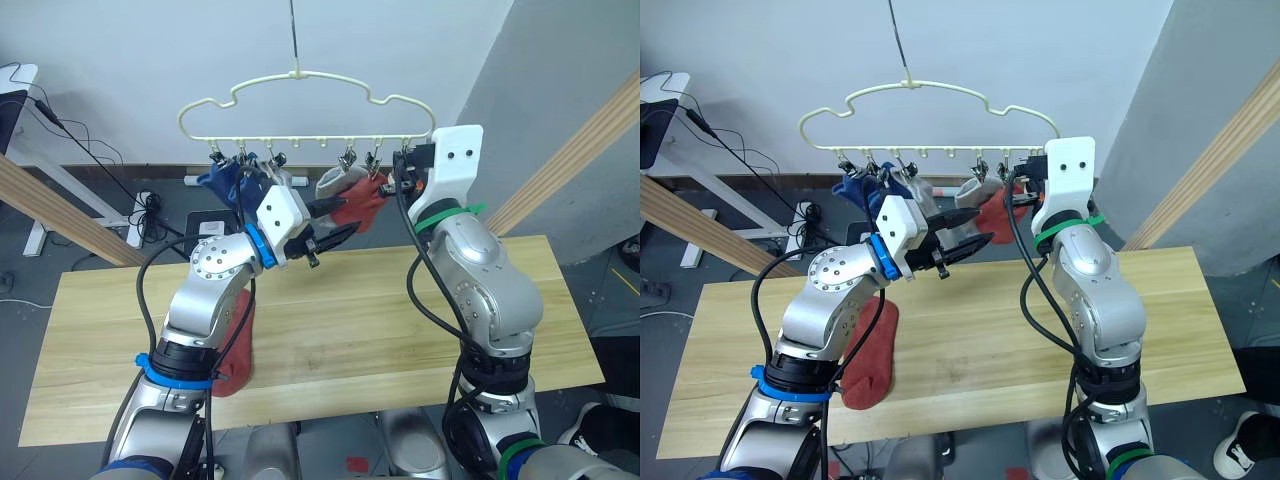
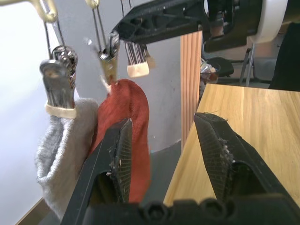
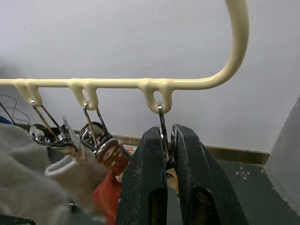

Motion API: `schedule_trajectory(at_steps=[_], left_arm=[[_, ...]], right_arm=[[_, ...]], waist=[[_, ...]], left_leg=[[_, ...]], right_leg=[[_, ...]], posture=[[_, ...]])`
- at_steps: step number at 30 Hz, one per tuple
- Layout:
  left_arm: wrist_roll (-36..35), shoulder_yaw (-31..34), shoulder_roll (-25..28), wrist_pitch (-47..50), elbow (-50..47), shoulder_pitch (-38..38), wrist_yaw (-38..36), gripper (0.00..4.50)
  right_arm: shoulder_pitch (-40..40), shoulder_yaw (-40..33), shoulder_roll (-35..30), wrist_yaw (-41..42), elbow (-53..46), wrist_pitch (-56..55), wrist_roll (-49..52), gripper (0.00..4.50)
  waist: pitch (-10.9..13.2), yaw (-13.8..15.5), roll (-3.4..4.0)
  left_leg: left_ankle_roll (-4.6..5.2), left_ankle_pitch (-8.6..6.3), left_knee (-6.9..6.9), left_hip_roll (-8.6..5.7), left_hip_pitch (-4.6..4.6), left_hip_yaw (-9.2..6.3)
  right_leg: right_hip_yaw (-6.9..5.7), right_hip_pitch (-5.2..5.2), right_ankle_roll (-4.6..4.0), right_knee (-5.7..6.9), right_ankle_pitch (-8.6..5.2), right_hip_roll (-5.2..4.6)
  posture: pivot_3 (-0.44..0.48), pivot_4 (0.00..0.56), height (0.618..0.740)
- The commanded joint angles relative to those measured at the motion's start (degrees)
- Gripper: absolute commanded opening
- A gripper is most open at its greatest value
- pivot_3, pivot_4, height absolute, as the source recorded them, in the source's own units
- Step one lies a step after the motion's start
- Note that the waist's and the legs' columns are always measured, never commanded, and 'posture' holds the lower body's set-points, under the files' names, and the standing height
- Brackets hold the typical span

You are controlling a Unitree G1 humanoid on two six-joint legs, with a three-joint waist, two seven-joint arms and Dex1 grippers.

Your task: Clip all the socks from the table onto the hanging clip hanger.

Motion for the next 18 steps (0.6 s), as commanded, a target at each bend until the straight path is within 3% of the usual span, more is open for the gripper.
schedule_trajectory(at_steps=[1, 6, 13, 18], left_arm=[[-0.4, 0.5, 0.6, -0.5, -2.6, 1.6, 0.0, 2.31], [2.4, 3.7, 1.1, -0.7, -4.1, 9.1, 6.5, 2.31], [4.7, 10.6, -1.3, 0.3, -6.7, 24.6, 18.8, 4.42], [2.4, 18.7, -7.2, 3.8, -7.8, 33.7, 29.3, 4.46]], right_arm=[[0.1, -0.4, -0.4, 0.5, -2.4, -1.4, 0.4, 0.01], [0.0, -0.1, -1.6, 1.4, -1.9, -2.2, 0.2, 0.01], [0.1, -0.2, -2.4, 2.3, -1.5, -2.8, 0.5, 0.0], [0.0, -0.2, -2.8, 3.0, -1.0, -2.8, 0.7, 0.0]], waist=[[0.0, 0.0, 0.0], [0.0, -0.2, 0.0], [0.0, 0.0, 0.0], [0.0, 0.2, 0.0]], left_leg=[[0.0, 0.0, 0.0, 0.0, 0.0, 0.0], [0.0, 0.0, -0.02, 0.01, 0.01, 0.01], [0.01, 0.0, -0.03, 0.03, 0.01, 0.03], [0.01, -0.01, -0.03, 0.02, 0.0, 0.01]], right_leg=[[0.0, 0.0, 0.0, 0.0, 0.0, 0.0], [0.04, -0.01, 0.0, -0.01, 0.0, 0.0], [0.07, -0.04, 0.0, -0.01, 0.0, -0.02], [0.04, -0.04, 0.0, 0.0, 0.0, -0.04]], posture=[[-0.251, 0.321, 0.733], [-0.246, 0.326, 0.733], [-0.235, 0.331, 0.733], [-0.227, 0.332, 0.733]])
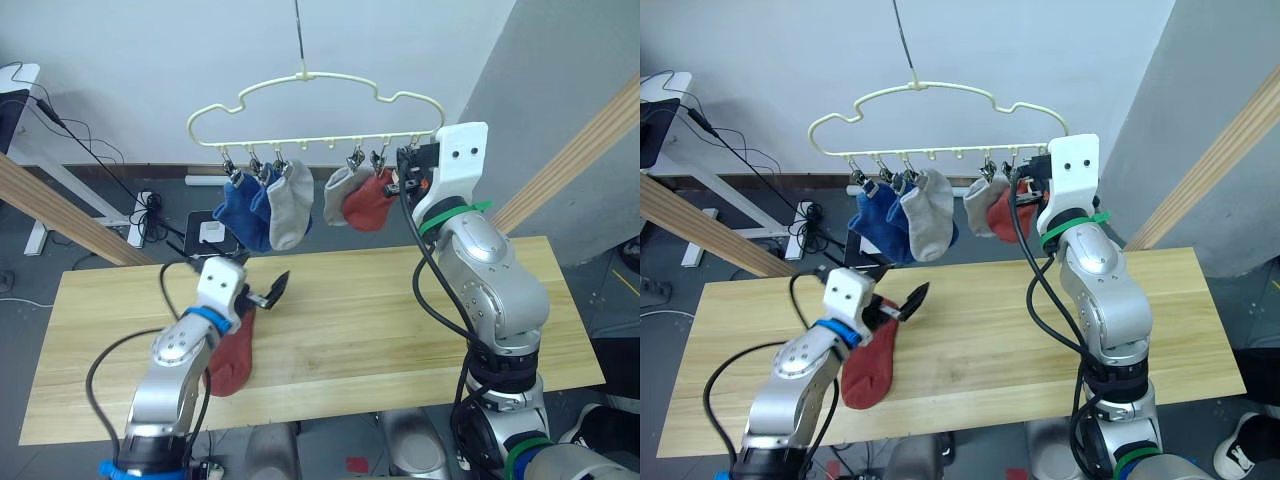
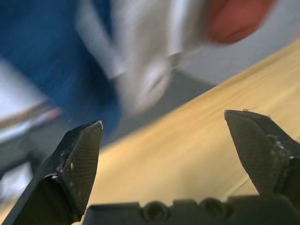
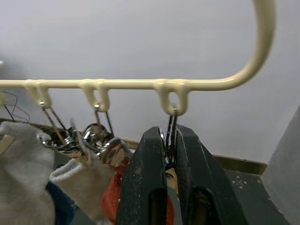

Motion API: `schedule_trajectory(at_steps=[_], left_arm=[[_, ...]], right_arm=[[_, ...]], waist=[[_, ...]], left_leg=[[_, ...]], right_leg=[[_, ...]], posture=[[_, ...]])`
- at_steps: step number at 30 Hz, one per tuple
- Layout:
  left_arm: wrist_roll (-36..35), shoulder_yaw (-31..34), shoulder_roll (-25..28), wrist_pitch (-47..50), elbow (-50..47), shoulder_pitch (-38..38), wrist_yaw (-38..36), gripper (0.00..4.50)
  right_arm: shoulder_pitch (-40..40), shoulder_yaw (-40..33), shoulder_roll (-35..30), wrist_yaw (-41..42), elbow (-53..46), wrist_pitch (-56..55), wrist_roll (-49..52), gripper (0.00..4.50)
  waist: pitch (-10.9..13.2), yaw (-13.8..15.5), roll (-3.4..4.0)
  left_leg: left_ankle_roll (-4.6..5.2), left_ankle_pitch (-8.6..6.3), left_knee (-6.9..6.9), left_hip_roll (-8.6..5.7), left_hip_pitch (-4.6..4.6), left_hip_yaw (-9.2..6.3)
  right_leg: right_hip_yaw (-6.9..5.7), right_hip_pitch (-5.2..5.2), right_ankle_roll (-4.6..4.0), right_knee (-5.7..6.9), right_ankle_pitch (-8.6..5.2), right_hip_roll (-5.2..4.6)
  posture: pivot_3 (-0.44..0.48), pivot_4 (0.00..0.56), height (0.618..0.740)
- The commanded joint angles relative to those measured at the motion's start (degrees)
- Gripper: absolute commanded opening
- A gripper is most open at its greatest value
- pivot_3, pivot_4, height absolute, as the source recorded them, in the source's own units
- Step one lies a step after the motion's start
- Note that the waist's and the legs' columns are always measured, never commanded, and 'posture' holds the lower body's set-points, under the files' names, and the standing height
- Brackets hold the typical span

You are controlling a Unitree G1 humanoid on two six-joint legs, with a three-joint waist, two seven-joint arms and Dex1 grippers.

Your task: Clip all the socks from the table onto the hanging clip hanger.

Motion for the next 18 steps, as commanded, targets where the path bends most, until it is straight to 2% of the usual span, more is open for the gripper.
schedule_trajectory(at_steps=[1, 7, 14, 17, 18], left_arm=[[-1.8, 4.9, -2.9, 1.5, -2.7, 5.3, 5.3, 4.46], [-2.8, 6.8, -5.0, 1.7, 0.2, 6.7, 7.5, 4.46], [0.2, 3.3, -3.3, 5.5, 3.3, 7.6, 7.6, 4.46], [1.3, 2.2, -2.7, 6.3, 3.4, 8.0, 7.6, 3.92], [1.7, 2.0, -2.3, 6.7, 3.6, 8.1, 7.6, 3.61]], right_arm=[[-0.2, -0.3, -0.3, 0.8, -1.3, -1.2, 0.7, 0.0], [-0.3, -0.2, -0.2, 1.3, -1.1, -1.1, 0.7, 0.0], [-0.4, -0.1, -0.1, 1.5, -1.1, -0.9, 0.7, 0.0], [-0.4, -0.1, 0.1, 1.4, -1.1, -0.8, 0.7, 0.0], [-0.3, 0.0, 0.2, 1.4, -1.1, -0.8, 0.7, 0.0]], waist=[[0.0, 0.0, 0.0], [0.0, 0.4, 0.0], [0.0, 0.1, 0.0], [0.0, 0.1, 0.0], [0.0, 0.1, 0.01]], left_leg=[[0.0, 0.0, 0.0, -0.01, 0.0, 0.0], [0.0, 0.0, -0.02, -0.01, 0.0, -0.03], [0.0, 0.0, -0.06, -0.02, 0.02, 0.0], [0.0, 0.0, -0.07, -0.01, 0.02, 0.0], [0.0, 0.0, -0.06, -0.01, 0.02, 0.0]], right_leg=[[0.0, 0.0, 0.0, 0.01, 0.0, 0.0], [-0.06, 0.0, 0.0, 0.01, 0.0, 0.01], [-0.02, 0.0, 0.0, 0.0, 0.01, 0.02], [-0.02, 0.0, 0.0, 0.0, 0.01, 0.02], [-0.01, 0.0, 0.0, 0.0, 0.01, 0.02]], posture=[[-0.224, 0.333, 0.733], [-0.223, 0.332, 0.733], [-0.23, 0.333, 0.733], [-0.231, 0.334, 0.733], [-0.23, 0.334, 0.733]])
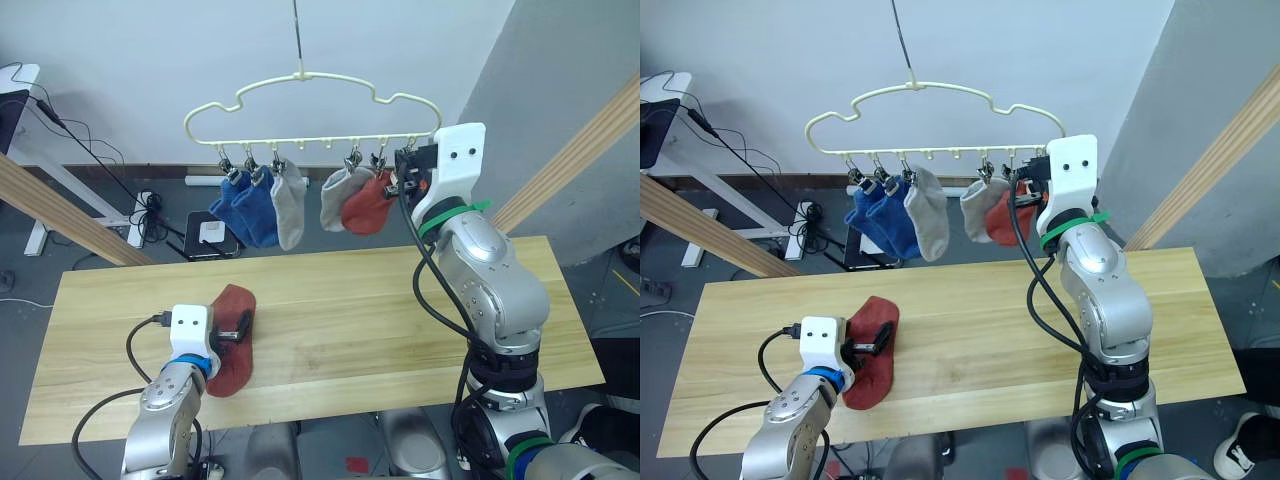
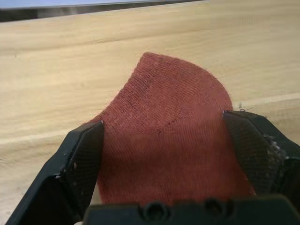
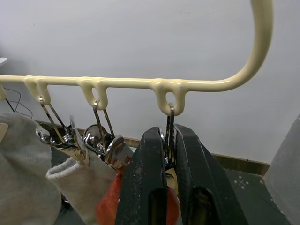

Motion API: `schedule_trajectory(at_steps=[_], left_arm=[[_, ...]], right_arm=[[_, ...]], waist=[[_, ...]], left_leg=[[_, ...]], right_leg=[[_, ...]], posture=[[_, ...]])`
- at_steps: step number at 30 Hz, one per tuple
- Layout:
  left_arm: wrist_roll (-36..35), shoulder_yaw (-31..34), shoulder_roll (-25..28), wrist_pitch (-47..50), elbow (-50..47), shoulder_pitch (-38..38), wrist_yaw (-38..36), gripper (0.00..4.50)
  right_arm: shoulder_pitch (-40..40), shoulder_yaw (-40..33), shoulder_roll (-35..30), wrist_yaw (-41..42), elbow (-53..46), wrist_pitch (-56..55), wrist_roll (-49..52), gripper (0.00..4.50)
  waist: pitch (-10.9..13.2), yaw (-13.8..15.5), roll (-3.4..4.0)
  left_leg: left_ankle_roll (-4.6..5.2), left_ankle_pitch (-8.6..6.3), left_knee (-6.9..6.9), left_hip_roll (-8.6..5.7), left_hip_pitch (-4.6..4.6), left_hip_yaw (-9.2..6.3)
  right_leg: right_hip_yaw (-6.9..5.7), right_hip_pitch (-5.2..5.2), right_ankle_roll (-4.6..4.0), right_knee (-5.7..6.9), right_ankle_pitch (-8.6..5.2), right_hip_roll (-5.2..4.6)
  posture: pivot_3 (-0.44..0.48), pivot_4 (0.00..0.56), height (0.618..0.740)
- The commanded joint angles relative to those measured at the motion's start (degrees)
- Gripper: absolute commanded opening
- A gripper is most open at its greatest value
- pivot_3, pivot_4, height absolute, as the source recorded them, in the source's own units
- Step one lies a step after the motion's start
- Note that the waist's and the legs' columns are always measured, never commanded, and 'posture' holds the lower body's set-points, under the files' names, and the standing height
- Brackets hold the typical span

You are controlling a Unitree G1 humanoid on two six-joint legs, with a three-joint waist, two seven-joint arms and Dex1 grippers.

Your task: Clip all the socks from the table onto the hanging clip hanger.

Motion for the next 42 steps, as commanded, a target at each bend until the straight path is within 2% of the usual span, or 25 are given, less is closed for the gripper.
schedule_trajectory(at_steps=[1, 18, 27, 31, 33, 39, 42], left_arm=[[1.4, -1.1, 0.6, 1.4, 0.5, 1.4, 0.3, 3.4], [3.4, -1.4, 2.0, -0.9, 3.0, 0.7, -1.2, 1.16], [5.0, -2.8, 4.5, -5.7, 5.2, -0.5, -3.7, 0.02], [6.3, -4.6, 7.0, -10.7, 6.3, -1.5, -6.8, 0.0], [7.0, -6.9, 9.3, -16.0, 5.7, -3.1, -11.2, 0.0], [5.4, -12.8, 13.7, -28.9, 6.7, -13.6, -25.0, 0.0], [4.1, -16.9, 12.1, -29.8, 6.2, -20.3, -29.9, 0.0]], right_arm=[[-0.3, -0.1, 0.3, 0.2, -1.4, -0.7, 0.7, 0.0], [0.5, 0.4, 0.7, 0.3, -1.9, -0.3, 0.7, 0.0], [0.6, 0.3, 0.5, 0.5, -2.2, 0.3, 0.7, 0.0], [0.6, 0.5, 0.6, 0.4, -2.2, 0.3, 0.6, 0.0], [0.5, 0.3, 0.3, 0.6, -2.4, 0.4, 0.6, 0.0], [-0.2, 0.1, 0.3, 0.7, -1.6, 0.0, 0.6, 0.0], [-0.6, -0.1, 0.4, 0.8, -1.4, -0.1, 0.7, 0.0]], waist=[[0.0, 0.0, 0.0], [0.0, 0.0, 0.02], [0.0, -0.1, 0.02], [0.0, -0.1, 0.02], [0.0, -0.1, 0.02], [0.0, 0.1, 0.03], [0.0, 0.0, 0.03]], left_leg=[[0.0, 0.0, 0.0, 0.0, 0.01, 0.01], [0.0, 0.0, -0.01, 0.0, 0.03, 0.01], [0.0, 0.0, -0.01, 0.0, 0.03, 0.02], [0.0, 0.0, -0.02, 0.0, 0.02, 0.02], [0.0, 0.0, -0.02, 0.0, 0.02, 0.02], [-0.01, 0.0, -0.02, -0.01, -0.01, 0.03], [-0.01, 0.0, -0.04, -0.01, -0.02, 0.05]], right_leg=[[0.02, 0.0, 0.0, 0.0, 0.0, 0.0], [0.02, 0.0, 0.0, 0.0, 0.0, -0.01], [0.02, 0.0, 0.0, 0.0, 0.0, -0.01], [0.03, 0.0, 0.0, -0.01, 0.0, -0.01], [0.02, 0.0, 0.0, -0.02, 0.0, -0.01], [0.01, -0.01, 0.0, -0.04, 0.0, -0.02], [0.01, -0.01, 0.0, -0.06, 0.0, -0.02]], posture=[[-0.23, 0.334, 0.733], [-0.234, 0.335, 0.733], [-0.252, 0.342, 0.733], [-0.254, 0.339, 0.733], [-0.255, 0.339, 0.733], [-0.249, 0.335, 0.733], [-0.257, 0.336, 0.733]])
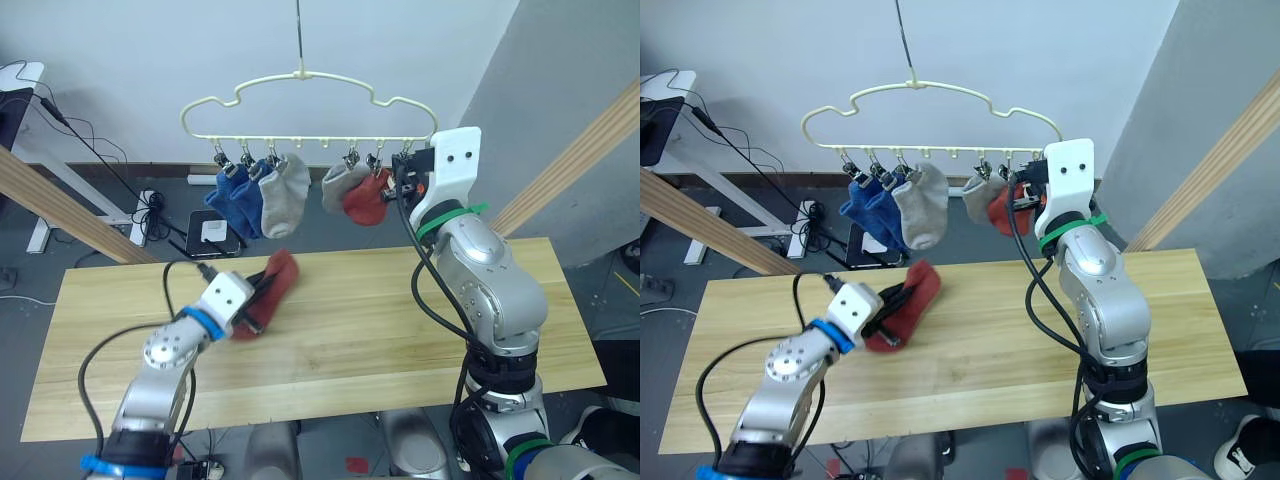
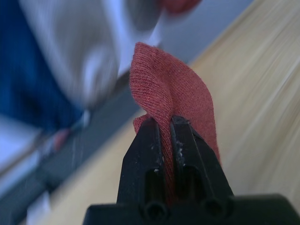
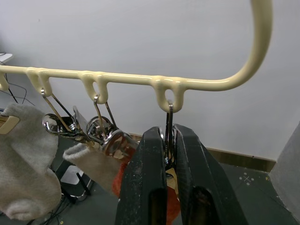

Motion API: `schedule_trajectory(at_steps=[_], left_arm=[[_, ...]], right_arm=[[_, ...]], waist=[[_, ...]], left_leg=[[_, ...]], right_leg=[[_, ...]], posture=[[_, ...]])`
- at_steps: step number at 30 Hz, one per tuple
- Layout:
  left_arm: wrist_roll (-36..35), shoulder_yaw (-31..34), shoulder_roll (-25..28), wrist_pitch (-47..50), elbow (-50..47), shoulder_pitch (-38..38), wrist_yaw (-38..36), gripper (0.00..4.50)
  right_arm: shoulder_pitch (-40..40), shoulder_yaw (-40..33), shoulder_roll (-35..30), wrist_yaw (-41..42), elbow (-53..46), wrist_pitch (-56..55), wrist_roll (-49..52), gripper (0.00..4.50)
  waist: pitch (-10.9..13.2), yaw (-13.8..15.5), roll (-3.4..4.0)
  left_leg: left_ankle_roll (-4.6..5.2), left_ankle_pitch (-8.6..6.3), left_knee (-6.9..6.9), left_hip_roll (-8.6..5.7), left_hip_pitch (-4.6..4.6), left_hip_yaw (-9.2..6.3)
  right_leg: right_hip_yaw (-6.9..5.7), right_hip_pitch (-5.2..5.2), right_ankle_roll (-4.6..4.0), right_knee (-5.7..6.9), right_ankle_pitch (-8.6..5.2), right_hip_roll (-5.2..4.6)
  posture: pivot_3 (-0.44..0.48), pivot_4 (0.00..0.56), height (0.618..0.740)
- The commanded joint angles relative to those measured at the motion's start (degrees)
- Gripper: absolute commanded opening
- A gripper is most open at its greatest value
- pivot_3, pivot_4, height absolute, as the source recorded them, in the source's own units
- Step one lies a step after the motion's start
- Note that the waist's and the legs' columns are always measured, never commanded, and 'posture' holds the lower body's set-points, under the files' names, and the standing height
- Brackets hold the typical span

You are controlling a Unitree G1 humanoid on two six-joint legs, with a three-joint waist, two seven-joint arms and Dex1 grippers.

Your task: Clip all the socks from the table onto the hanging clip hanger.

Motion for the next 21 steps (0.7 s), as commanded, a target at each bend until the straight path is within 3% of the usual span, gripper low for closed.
schedule_trajectory(at_steps=[1, 5, 15, 21], left_arm=[[-2.2, -4.8, -2.4, -1.6, -1.8, -5.0, -5.1, 0.0], [-1.1, -8.2, -7.3, -1.9, 0.7, -11.1, -5.0, 0.0], [4.9, -9.8, -18.5, -4.7, 13.1, -20.4, 4.9, 0.0], [3.9, -9.0, -21.1, -4.3, 16.3, -23.7, 5.7, 0.0]], right_arm=[[-1.1, -0.2, 0.0, 0.2, -1.4, -0.9, 0.7, 0.0], [-1.6, -0.5, 0.1, 0.1, -1.4, -0.8, 0.6, 0.0], [-1.7, -0.9, -0.1, -0.1, -2.0, -0.3, 0.5, 0.0], [-1.8, -0.9, -0.3, -0.2, -2.1, 0.0, 0.5, 0.0]], waist=[[0.0, -0.1, 0.0], [0.0, -0.2, 0.0], [0.0, -0.9, -0.01], [0.0, -1.5, -0.01]], left_leg=[[0.0, 0.0, 0.0, 0.01, -0.02, 0.0], [0.01, 0.0, 0.02, 0.0, -0.09, 0.01], [0.02, 0.0, 0.05, -0.01, -0.06, -0.02], [0.02, 0.0, 0.07, -0.02, -0.09, -0.03]], right_leg=[[-0.01, -0.01, 0.0, -0.04, 0.0, 0.0], [0.0, -0.01, 0.01, -0.11, 0.0, 0.0], [-0.01, -0.01, 0.01, -0.02, 0.0, 0.03], [-0.03, -0.01, 0.01, -0.05, 0.0, 0.02]], posture=[[-0.257, 0.336, 0.733], [-0.269, 0.339, 0.733], [-0.289, 0.341, 0.733], [-0.296, 0.341, 0.733]])
